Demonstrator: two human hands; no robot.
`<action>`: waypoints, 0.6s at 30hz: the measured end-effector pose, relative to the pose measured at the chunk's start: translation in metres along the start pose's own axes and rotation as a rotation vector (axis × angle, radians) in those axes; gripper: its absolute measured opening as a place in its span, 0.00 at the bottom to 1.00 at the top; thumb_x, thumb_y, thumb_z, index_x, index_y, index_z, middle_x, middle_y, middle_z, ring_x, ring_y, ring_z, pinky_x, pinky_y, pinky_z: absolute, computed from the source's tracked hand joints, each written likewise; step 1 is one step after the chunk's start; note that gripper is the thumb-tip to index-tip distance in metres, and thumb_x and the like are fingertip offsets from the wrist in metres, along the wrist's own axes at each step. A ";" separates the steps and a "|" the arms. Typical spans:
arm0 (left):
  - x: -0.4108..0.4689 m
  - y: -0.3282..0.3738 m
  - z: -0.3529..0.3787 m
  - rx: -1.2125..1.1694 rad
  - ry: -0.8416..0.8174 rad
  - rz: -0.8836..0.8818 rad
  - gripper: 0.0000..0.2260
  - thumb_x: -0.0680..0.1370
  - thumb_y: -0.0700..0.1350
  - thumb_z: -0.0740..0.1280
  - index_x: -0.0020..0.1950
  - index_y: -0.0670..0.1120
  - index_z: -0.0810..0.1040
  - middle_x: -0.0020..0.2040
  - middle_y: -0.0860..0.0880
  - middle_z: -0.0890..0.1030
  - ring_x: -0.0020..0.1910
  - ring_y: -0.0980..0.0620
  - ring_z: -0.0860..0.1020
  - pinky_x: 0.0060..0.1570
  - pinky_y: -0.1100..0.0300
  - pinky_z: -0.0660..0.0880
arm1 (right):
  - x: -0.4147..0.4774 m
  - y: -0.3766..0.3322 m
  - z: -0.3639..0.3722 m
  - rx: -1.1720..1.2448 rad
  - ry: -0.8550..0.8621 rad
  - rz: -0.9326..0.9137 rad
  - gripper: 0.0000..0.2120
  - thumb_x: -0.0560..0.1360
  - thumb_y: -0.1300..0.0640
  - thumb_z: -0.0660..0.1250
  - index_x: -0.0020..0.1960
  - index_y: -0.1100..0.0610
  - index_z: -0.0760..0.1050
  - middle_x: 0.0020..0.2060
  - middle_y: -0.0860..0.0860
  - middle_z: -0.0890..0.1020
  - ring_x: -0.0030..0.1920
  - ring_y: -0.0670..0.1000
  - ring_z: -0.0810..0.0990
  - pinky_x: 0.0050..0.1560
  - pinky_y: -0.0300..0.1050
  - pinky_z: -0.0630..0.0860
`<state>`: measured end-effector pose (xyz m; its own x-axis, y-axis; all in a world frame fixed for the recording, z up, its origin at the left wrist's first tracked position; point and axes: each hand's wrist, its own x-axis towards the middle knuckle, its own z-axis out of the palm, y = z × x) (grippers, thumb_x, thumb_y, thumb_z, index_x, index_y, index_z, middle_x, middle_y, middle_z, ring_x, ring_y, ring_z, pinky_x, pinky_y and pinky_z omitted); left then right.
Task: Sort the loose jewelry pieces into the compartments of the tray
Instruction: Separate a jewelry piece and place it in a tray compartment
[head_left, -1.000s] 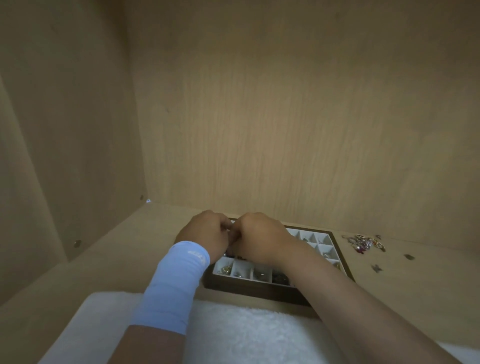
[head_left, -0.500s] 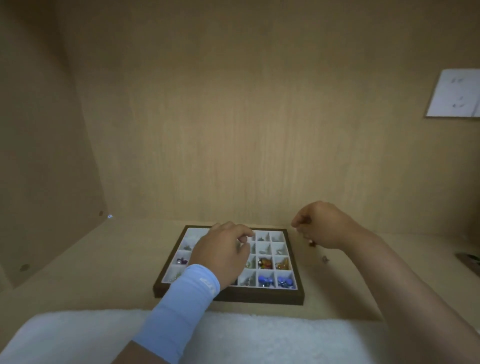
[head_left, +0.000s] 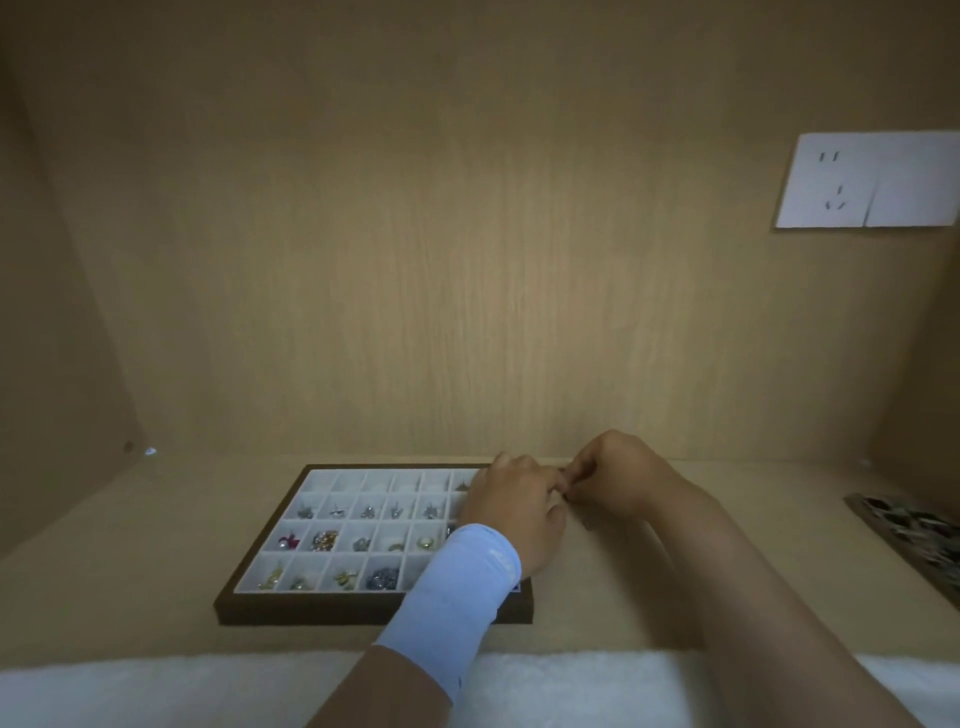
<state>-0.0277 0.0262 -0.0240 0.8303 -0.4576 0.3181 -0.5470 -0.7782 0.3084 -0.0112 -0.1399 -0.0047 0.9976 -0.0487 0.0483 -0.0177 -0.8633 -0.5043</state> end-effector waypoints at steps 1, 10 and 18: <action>-0.001 -0.001 0.003 0.009 0.008 0.005 0.14 0.79 0.49 0.61 0.63 0.56 0.77 0.59 0.51 0.78 0.62 0.48 0.70 0.64 0.53 0.67 | 0.001 0.000 0.000 -0.007 0.010 0.001 0.05 0.69 0.56 0.77 0.43 0.48 0.87 0.37 0.43 0.86 0.45 0.44 0.84 0.49 0.40 0.79; -0.005 -0.003 0.006 -0.022 0.128 -0.038 0.13 0.78 0.49 0.61 0.62 0.56 0.75 0.58 0.54 0.78 0.61 0.50 0.70 0.63 0.55 0.64 | -0.003 -0.006 0.003 0.084 0.052 -0.068 0.07 0.70 0.61 0.76 0.37 0.50 0.85 0.32 0.44 0.84 0.35 0.41 0.82 0.42 0.37 0.78; -0.004 -0.012 -0.011 -0.277 0.281 -0.191 0.09 0.80 0.48 0.62 0.58 0.57 0.76 0.49 0.58 0.81 0.52 0.53 0.78 0.57 0.55 0.71 | -0.011 -0.037 -0.008 0.639 0.019 -0.162 0.08 0.75 0.69 0.71 0.50 0.58 0.81 0.36 0.53 0.81 0.38 0.55 0.76 0.38 0.49 0.71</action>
<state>-0.0262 0.0419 -0.0193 0.8791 -0.1517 0.4519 -0.4260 -0.6751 0.6022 -0.0216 -0.1112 0.0210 0.9829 0.0431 0.1790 0.1814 -0.3922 -0.9018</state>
